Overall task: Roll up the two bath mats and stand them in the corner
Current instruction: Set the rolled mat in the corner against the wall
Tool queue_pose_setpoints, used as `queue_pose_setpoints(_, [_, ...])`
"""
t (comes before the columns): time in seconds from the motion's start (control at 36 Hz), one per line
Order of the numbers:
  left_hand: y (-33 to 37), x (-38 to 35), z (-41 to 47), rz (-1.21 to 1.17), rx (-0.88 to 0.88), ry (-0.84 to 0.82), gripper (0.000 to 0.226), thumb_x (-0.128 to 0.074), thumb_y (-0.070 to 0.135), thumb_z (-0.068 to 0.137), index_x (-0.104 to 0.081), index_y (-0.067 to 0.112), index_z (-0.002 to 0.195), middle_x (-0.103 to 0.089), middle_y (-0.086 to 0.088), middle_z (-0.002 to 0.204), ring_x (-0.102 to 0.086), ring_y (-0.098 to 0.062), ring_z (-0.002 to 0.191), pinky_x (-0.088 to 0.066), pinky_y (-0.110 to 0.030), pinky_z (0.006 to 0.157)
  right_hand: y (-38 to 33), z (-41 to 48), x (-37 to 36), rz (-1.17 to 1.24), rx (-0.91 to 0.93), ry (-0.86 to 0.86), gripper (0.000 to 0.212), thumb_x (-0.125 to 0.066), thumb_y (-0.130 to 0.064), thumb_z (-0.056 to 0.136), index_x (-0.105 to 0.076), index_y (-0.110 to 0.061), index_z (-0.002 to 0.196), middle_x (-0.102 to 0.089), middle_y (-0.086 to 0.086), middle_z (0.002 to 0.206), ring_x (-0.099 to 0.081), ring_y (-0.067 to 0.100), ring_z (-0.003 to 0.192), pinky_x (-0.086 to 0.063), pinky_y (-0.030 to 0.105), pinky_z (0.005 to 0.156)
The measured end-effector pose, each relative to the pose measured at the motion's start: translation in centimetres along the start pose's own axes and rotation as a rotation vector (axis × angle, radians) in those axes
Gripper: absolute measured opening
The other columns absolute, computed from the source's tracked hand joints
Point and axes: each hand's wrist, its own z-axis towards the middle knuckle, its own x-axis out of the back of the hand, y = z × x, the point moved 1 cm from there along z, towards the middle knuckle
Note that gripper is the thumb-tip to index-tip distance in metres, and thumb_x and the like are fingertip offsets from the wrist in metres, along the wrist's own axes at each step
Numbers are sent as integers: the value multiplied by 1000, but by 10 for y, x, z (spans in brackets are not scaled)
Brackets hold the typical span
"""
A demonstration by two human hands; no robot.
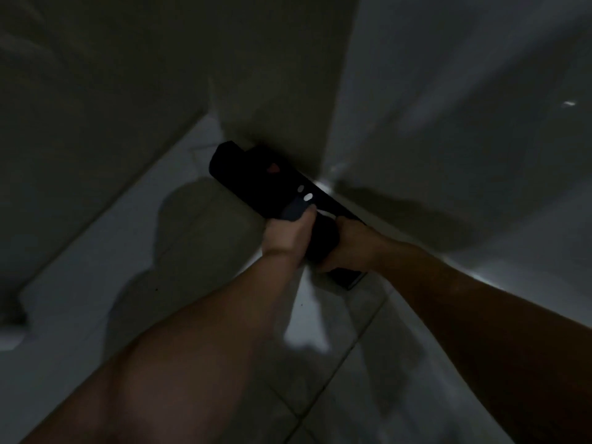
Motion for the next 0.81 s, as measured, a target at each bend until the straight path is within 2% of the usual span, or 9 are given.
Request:
queue_pose_setpoints(0.11, [8,6,-11,143,-124,-28,46,-73,41,77,-68,9,110,-67,-19,115,-65,-33,104,-55,-43,86,3,4,9,129,-48,53,26,-65,-22,84,-65,-9,107,-64,13,100,-62,27,97,-47,30,74])
queue_pose_setpoints(0.19, [8,7,-12,185,-168,-25,67,-76,47,69,-61,10,123,-66,-14,119,-64,-29,107,-54,-40,88,7,4,6,66,-44,99,19,-60,-18,87,-63,-7,102,-61,17,94,-57,26,87,-37,25,56])
queue_pose_setpoints(0.28, [-9,1,10,201,-132,33,114,-69,67,39,-48,10,136,-67,-8,119,-66,-23,105,-57,-36,83,6,6,2,-3,-46,94,24,-53,-16,91,-58,-7,112,-62,20,114,-59,33,103,-41,27,71])
queue_pose_setpoints(0.39, [5,6,-10,288,-219,16,82,-81,46,68,-46,13,134,-56,-14,134,-61,-30,113,-53,-37,89,11,3,-3,-127,-20,210,47,-58,-23,89,-42,-12,132,-52,18,129,-50,36,118,-43,34,92])
queue_pose_setpoints(0.5, [9,-3,-7,307,-222,21,86,-78,40,74,-32,12,141,-51,-15,137,-54,-33,120,-48,-34,91,22,-15,-12,-435,175,332,43,-53,-40,90,-52,-19,127,-46,12,123,-50,33,110,-43,34,90])
queue_pose_setpoints(0.58, [14,-7,-8,281,-145,46,89,-70,48,79,-23,18,148,-49,-18,133,-53,-36,120,-46,-35,93,24,-24,-17,-563,154,228,68,-58,-59,78,-45,-19,132,-43,10,125,-45,32,113,-41,36,94])
queue_pose_setpoints(0.64, [16,-8,-8,277,-153,65,80,-59,47,88,-18,23,152,-44,-21,136,-50,-38,122,-43,-36,95,22,-22,-12,-526,100,217,71,-66,-49,77,-41,-17,135,-44,12,129,-49,34,114,-45,37,93])
queue_pose_setpoints(0.75, [20,-13,-11,242,-302,66,61,-55,30,92,-31,24,148,-42,-18,141,-51,-36,121,-42,-32,94,28,-19,14,-73,9,432,52,-61,-21,84,-45,-10,132,-58,17,126,-56,36,112,-44,37,91])
queue_pose_setpoints(0.81, [21,-20,-15,276,-325,26,61,-55,28,92,-31,28,148,-39,-16,142,-53,-35,118,-42,-32,94,37,-23,16,-230,-35,533,53,-57,-23,87,-44,-7,136,-53,20,132,-53,38,117,-42,39,97])
